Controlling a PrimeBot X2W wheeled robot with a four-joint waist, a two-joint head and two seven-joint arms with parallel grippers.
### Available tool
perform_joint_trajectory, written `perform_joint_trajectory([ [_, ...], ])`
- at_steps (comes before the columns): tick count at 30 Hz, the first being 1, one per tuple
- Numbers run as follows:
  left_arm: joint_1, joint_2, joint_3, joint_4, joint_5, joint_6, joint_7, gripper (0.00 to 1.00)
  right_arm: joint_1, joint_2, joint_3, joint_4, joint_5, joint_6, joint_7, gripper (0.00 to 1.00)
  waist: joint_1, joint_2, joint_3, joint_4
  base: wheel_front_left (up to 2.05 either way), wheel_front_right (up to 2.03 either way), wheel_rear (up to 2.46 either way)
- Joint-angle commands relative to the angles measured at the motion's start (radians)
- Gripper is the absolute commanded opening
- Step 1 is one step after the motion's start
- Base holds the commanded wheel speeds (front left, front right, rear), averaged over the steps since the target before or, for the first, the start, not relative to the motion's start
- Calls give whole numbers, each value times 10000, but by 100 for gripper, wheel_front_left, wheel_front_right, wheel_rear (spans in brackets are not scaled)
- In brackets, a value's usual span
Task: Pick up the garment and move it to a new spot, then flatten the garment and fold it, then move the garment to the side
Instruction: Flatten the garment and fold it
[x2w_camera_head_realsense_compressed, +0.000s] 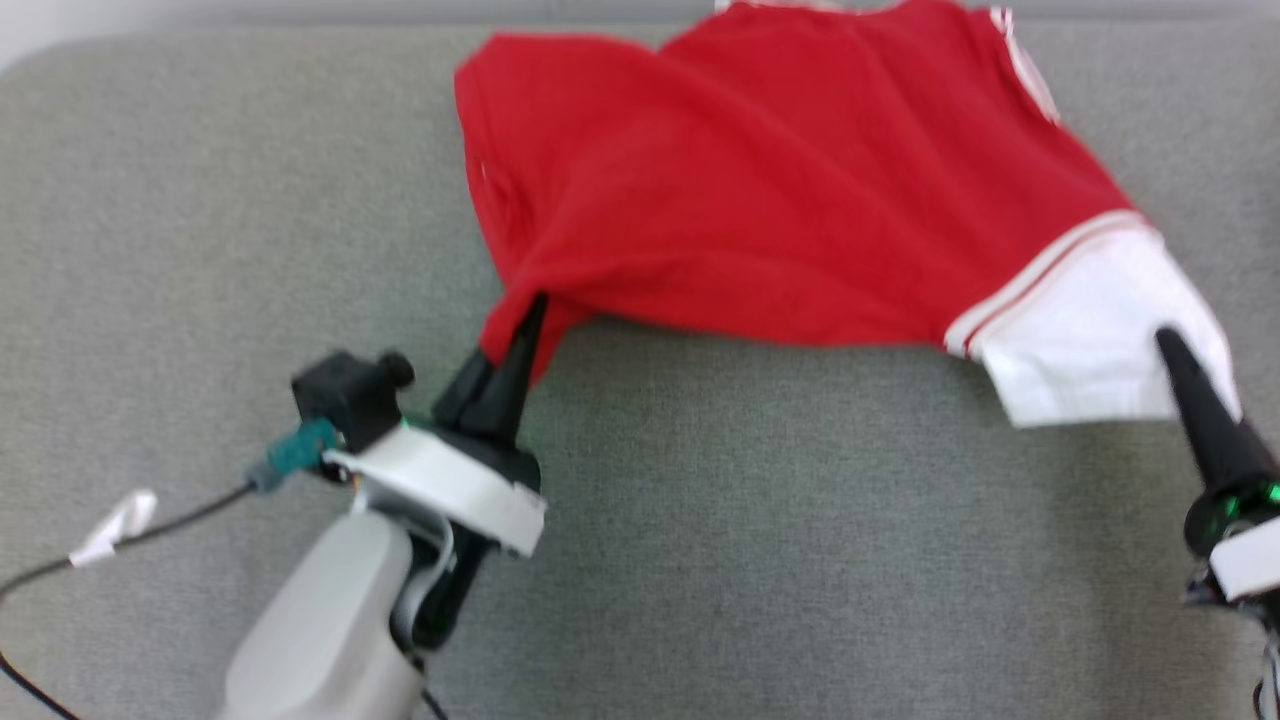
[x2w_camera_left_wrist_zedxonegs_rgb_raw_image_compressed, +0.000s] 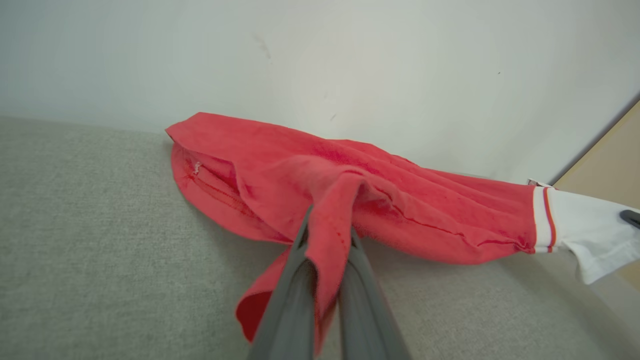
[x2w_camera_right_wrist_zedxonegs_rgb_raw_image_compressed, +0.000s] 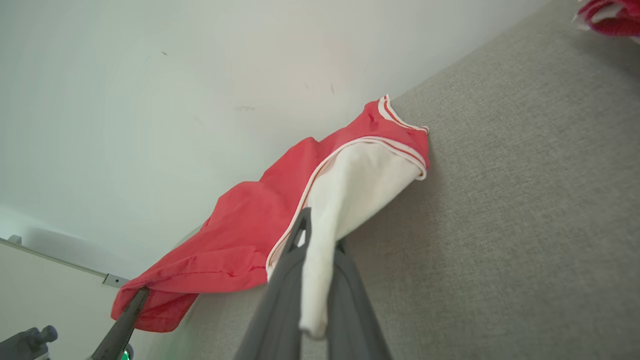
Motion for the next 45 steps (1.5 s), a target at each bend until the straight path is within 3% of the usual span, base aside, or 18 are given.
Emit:
perform_joint_trajectory([
  [1,393,34,21,-60,170,14,6,34,339,-4,41,11,-78,9,55,0,4,-1,-469,19,0,0,0],
  [11,2253,-93,233,-151,554,14,6,35,1991,121,102,101,-294,9,196,0,4,-1,-1480,40,0,0,0],
  [13,2592,-58,311,-148,678,15,6,26,2263,163,110,172,-379,9,157,0,4,-1,-1625,-4,0,0,0],
  [16,3065,-109,485,-190,760,14,5,26,2508,153,177,378,-538,9,53,0,4,-1,-1779,-61,0,0,0],
  [28,3254,-148,550,-158,835,15,5,22,2505,-1,312,876,-708,9,-229,0,4,-1,-1985,-125,0,0,0],
  [31,3298,-107,596,-133,814,13,5,25,2496,-69,355,968,-773,9,-288,0,4,-1,-2048,-182,0,0,0],
  [32,3326,-104,615,-121,810,15,5,31,2501,-105,367,1010,-813,9,-334,14,4,-1,-2076,-197,0,0,0],
  [33,3359,-103,653,-108,824,15,5,41,2507,-140,373,1049,-902,9,-395,39,4,-1,-2103,-209,0,0,0],
  [34,3400,-111,715,-94,871,15,5,73,2513,-183,399,1096,-993,9,-458,78,4,-1,-2142,-219,0,0,0],
  [35,3461,-131,766,-83,908,15,5,100,2526,-210,436,1148,-1076,9,-517,100,4,-1,-2201,-228,0,0,0],
  [45,4201,-316,1863,-190,1722,15,5,100,2912,-1211,1252,1747,-3342,8,-2006,100,4,-1,-3015,-235,0,0,0],
])
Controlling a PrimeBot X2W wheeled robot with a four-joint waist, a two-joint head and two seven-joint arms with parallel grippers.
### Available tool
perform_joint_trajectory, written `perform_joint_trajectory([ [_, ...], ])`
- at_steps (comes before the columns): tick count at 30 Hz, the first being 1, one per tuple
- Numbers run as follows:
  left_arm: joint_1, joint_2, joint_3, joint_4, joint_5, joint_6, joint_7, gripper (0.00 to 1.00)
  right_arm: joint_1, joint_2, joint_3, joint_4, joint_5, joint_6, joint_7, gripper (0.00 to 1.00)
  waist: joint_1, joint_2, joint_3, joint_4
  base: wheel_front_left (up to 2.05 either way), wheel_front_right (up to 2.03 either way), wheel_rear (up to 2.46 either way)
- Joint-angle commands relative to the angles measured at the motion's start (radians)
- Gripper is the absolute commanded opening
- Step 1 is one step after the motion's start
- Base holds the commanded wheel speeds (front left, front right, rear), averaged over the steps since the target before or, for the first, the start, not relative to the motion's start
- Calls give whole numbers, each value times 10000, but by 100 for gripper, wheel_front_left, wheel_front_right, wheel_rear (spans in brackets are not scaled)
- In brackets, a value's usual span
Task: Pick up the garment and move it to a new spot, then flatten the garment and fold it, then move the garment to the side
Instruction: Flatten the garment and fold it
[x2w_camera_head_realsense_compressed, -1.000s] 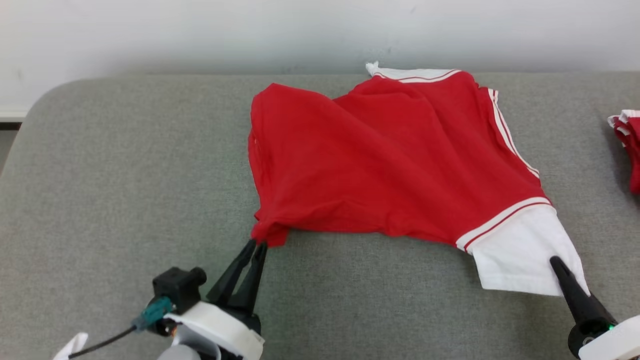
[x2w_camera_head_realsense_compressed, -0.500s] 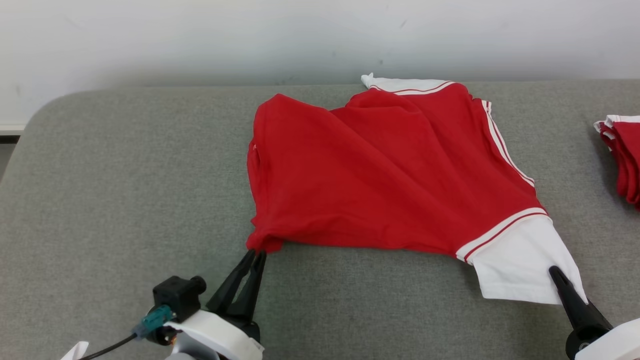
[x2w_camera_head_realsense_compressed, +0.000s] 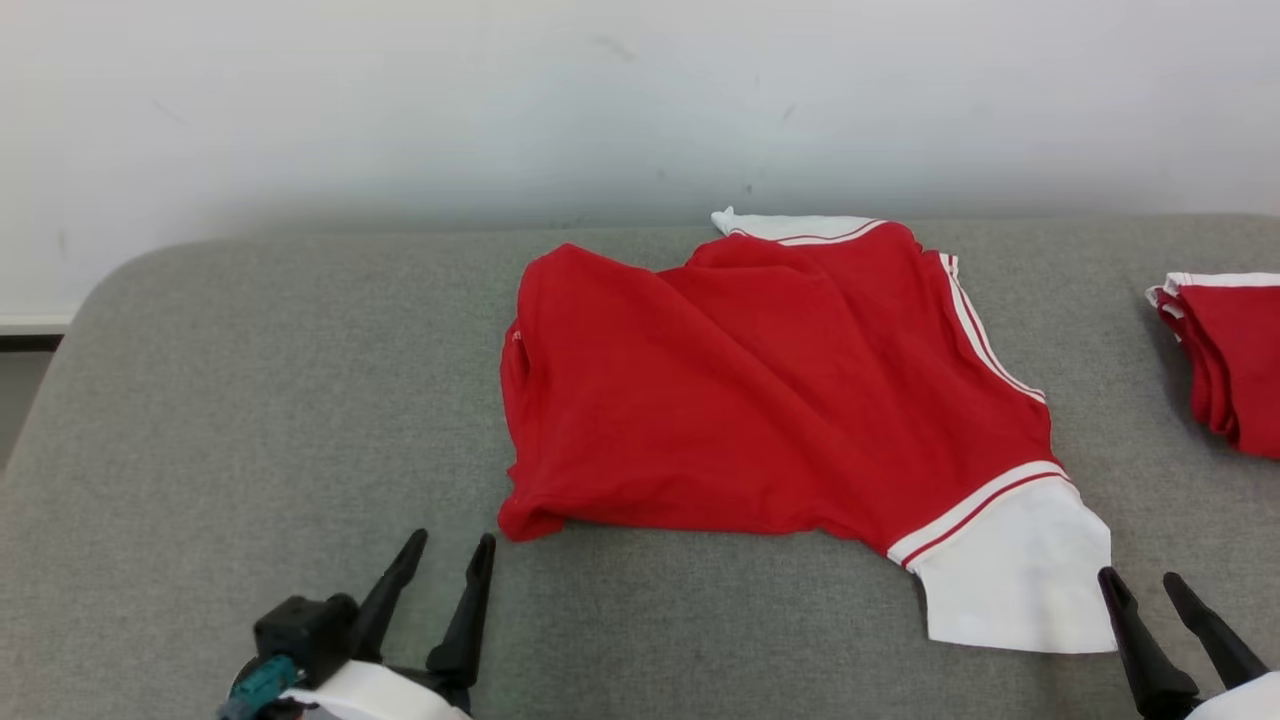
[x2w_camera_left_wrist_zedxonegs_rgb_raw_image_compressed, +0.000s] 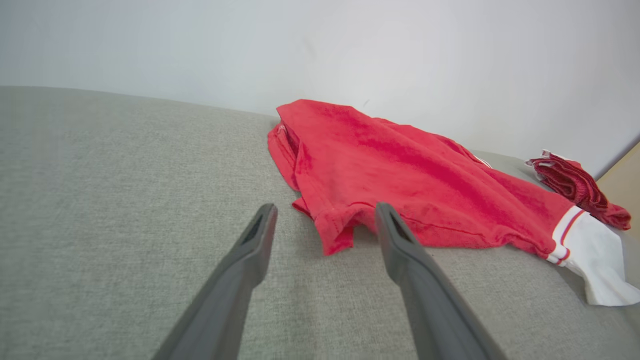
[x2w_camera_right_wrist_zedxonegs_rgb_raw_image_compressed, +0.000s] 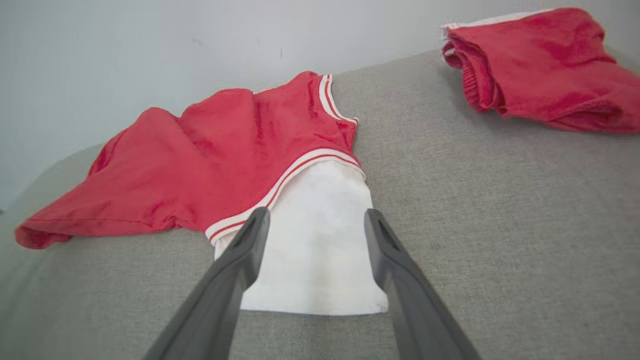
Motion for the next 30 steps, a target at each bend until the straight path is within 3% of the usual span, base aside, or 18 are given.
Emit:
perform_joint_trajectory([
  [1,218,4,165,-117,260,20,5,100,186,-52,60,101,-161,6,-215,100,0,-1,-215,11,0,0,0],
  [7,1190,-363,1036,-776,1021,101,5,100,483,-468,198,560,-1778,6,-1625,100,0,-1,-826,40,0,0,0],
  [17,2409,-864,2255,-1451,1914,78,5,100,809,-155,-406,1813,-4599,4,-4077,100,0,-1,-1423,138,0,0,0],
  [30,3425,-1200,2926,-2051,2393,164,5,100,848,647,-533,2862,-5215,4,-4787,100,0,-1,-1852,152,0,0,0],
])
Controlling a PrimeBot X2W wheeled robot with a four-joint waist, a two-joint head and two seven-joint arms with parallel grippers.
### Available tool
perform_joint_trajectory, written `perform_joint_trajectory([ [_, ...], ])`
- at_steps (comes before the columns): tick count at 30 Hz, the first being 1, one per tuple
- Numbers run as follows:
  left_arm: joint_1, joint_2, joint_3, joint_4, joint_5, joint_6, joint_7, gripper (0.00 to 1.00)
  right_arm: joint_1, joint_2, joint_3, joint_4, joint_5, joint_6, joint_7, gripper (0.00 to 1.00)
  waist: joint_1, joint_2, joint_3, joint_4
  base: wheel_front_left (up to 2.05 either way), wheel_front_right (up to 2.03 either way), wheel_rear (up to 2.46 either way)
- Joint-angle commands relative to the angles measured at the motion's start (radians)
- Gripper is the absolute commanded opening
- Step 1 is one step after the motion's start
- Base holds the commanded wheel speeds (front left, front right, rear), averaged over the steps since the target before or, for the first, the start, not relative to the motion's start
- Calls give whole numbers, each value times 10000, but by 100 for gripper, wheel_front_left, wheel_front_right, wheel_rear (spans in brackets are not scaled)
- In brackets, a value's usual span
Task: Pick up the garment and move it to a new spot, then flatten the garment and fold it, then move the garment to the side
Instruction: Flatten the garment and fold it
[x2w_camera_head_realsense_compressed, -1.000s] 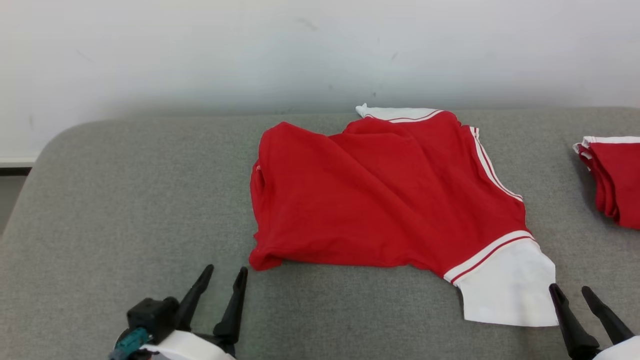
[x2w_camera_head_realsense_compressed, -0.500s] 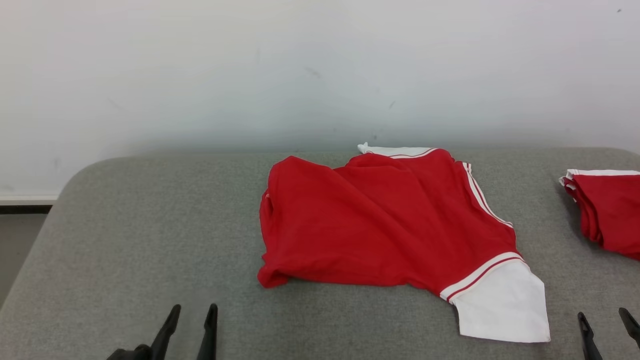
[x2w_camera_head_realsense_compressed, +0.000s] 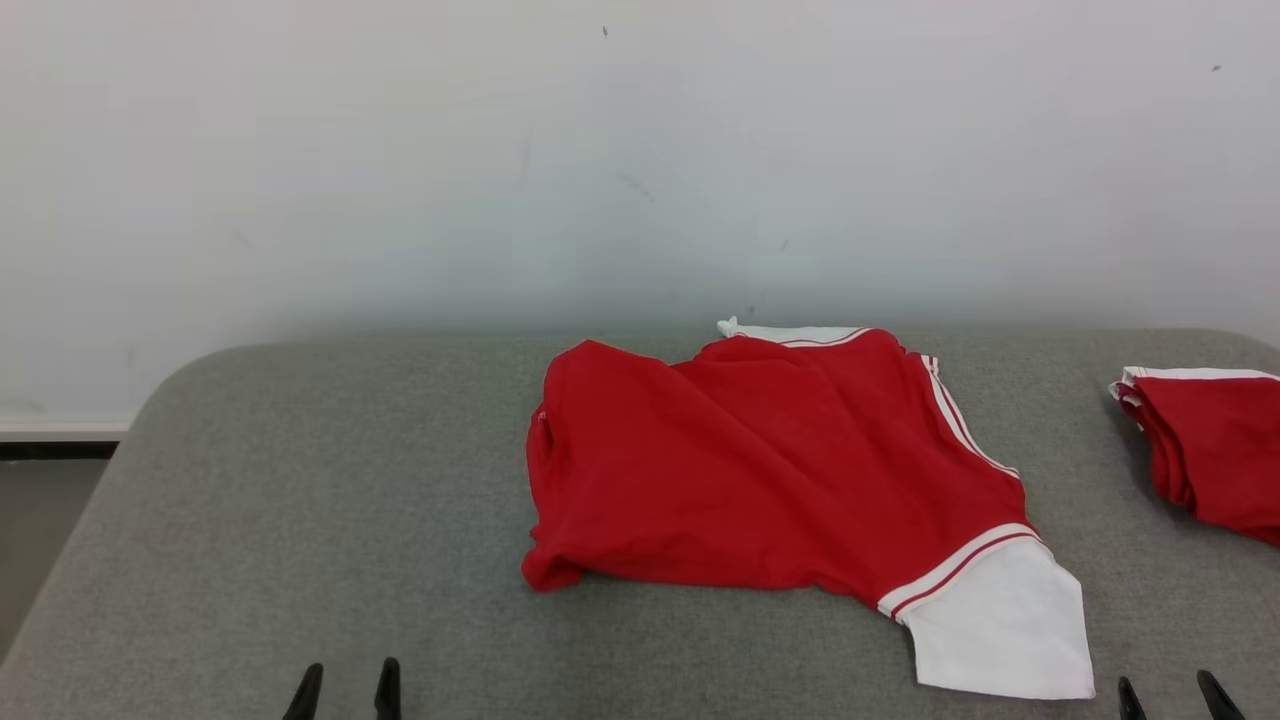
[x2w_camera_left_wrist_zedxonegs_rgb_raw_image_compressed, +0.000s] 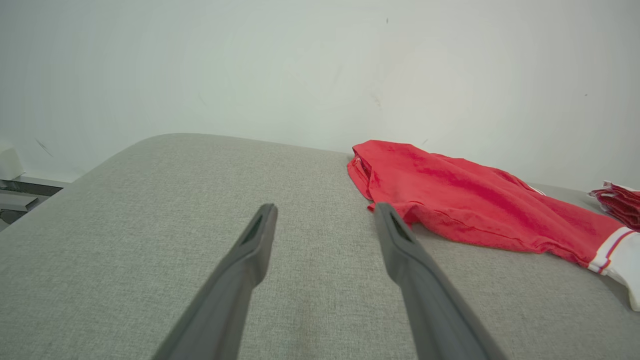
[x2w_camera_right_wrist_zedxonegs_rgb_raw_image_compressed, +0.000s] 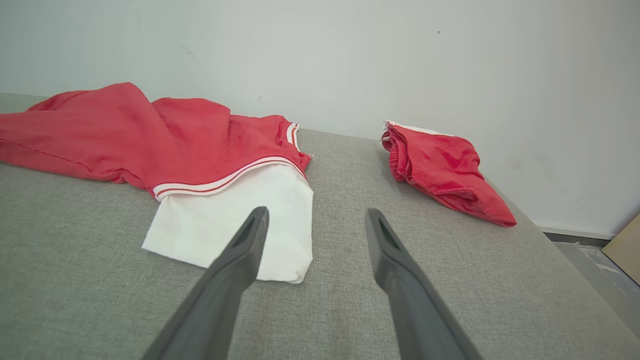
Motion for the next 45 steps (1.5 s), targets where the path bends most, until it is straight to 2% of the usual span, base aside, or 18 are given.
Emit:
perform_joint_trajectory([
  [1,163,16,-13,-54,103,28,5,100,36,40,18,-33,-39,2,-39,100,0,0,10,5,0,0,0],
  [11,-18,11,-193,-84,-131,131,5,100,-99,-96,80,-171,73,2,-43,100,0,0,143,-2,0,0,0],
  [16,-170,11,-591,253,-256,58,5,100,-189,-176,161,-223,224,2,-44,100,0,0,216,-80,0,0,0],
  [21,-692,15,-1226,1311,-536,-35,5,100,-460,-494,754,31,822,2,272,100,0,0,436,-156,0,0,0],
  [30,-2476,16,-1953,3092,-959,-85,342,100,-1065,-976,1302,202,1547,2,1609,100,0,0,1218,-146,0,0,0],
  [37,-3908,16,-2392,4069,-1261,-109,533,100,-1766,-1011,1335,683,1543,2,1905,100,0,0,2024,-57,0,0,0],
  [45,-4873,17,-2750,4961,-1504,-108,293,100,-2305,-854,1531,1298,1606,2,1652,100,0,0,2448,-76,0,0,0],
])
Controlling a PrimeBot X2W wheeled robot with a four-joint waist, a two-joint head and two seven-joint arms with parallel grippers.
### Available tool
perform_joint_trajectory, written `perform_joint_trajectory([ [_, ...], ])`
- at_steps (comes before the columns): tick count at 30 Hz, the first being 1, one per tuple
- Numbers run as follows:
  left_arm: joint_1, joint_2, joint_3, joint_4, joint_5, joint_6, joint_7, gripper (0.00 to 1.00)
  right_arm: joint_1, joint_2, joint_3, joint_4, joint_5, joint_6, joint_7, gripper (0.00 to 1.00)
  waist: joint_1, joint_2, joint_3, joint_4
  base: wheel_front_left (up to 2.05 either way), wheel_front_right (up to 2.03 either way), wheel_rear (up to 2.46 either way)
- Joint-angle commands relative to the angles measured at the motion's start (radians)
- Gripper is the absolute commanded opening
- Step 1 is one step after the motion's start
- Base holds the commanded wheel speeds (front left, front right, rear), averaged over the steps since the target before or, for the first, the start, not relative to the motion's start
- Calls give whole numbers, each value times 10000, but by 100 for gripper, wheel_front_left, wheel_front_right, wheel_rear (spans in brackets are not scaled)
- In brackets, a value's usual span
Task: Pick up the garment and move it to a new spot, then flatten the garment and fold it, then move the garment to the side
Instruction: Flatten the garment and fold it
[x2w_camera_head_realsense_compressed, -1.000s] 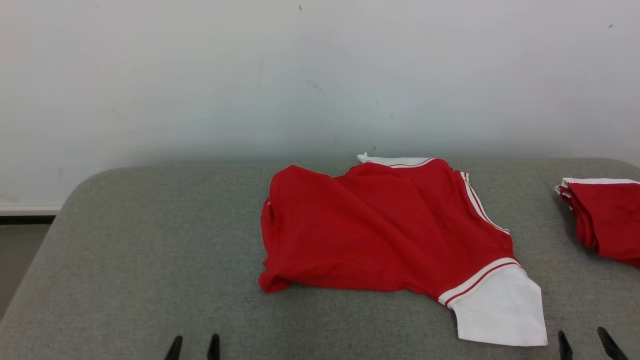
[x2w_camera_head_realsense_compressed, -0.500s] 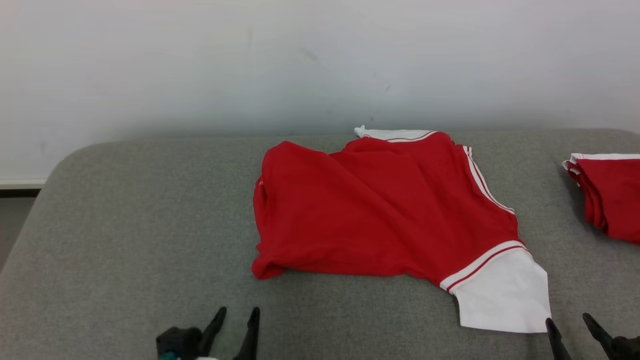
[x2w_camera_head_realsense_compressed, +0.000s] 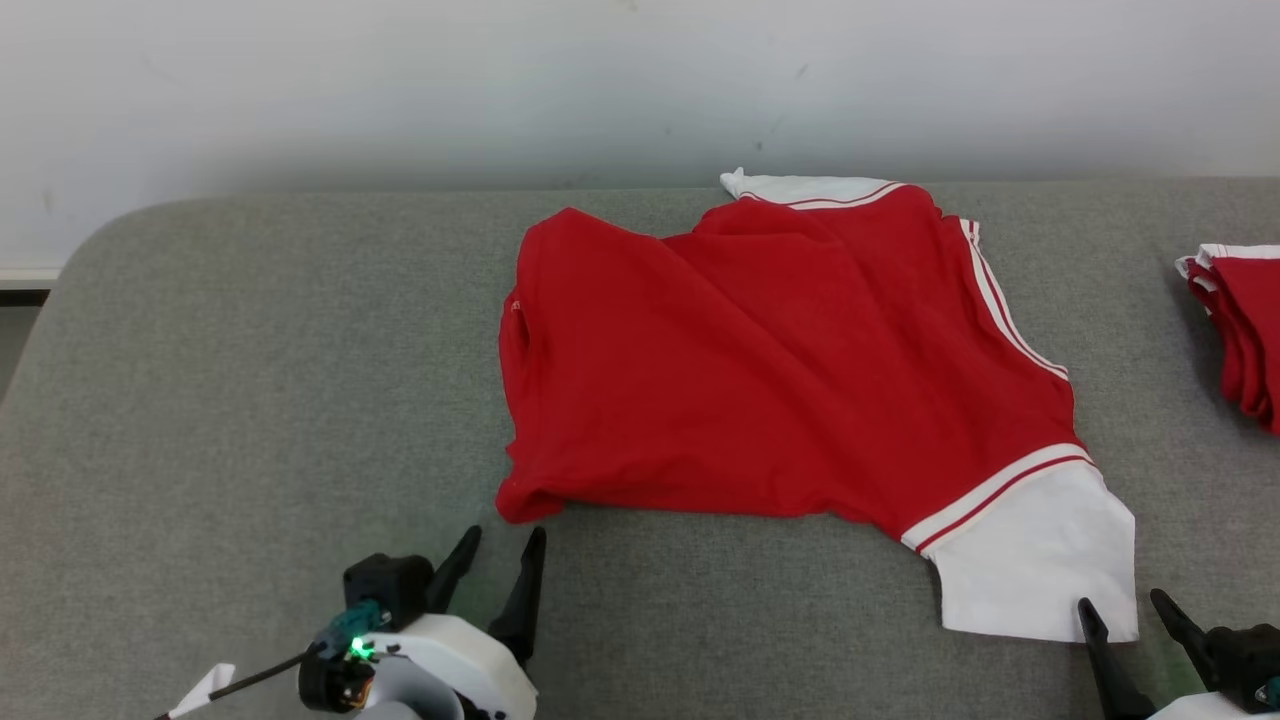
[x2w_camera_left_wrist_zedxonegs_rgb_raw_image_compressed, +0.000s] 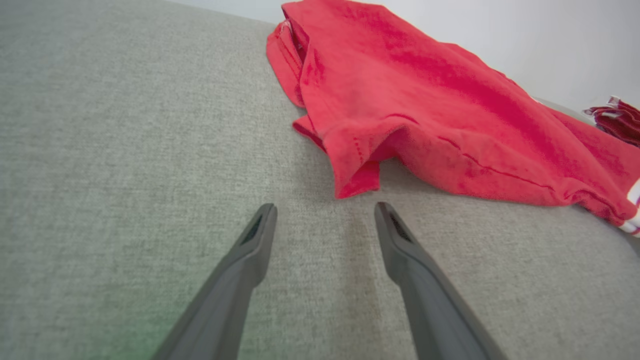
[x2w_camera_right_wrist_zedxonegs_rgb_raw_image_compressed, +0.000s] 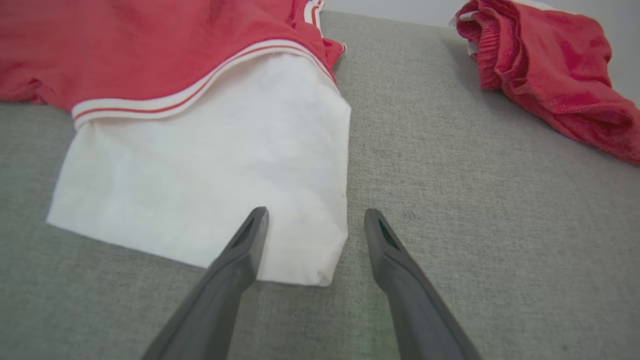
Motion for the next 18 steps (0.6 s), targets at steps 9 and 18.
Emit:
perform_joint_trajectory([
  [9,-596,44,-320,332,-398,-39,-302,100,-430,-64,171,490,79,2,-250,100,-1,-1,173,9,0,0,0],
  [18,-968,42,-827,355,-794,-48,-369,20,-733,-113,321,955,157,1,-255,100,-1,-1,323,63,0,0,0],
])
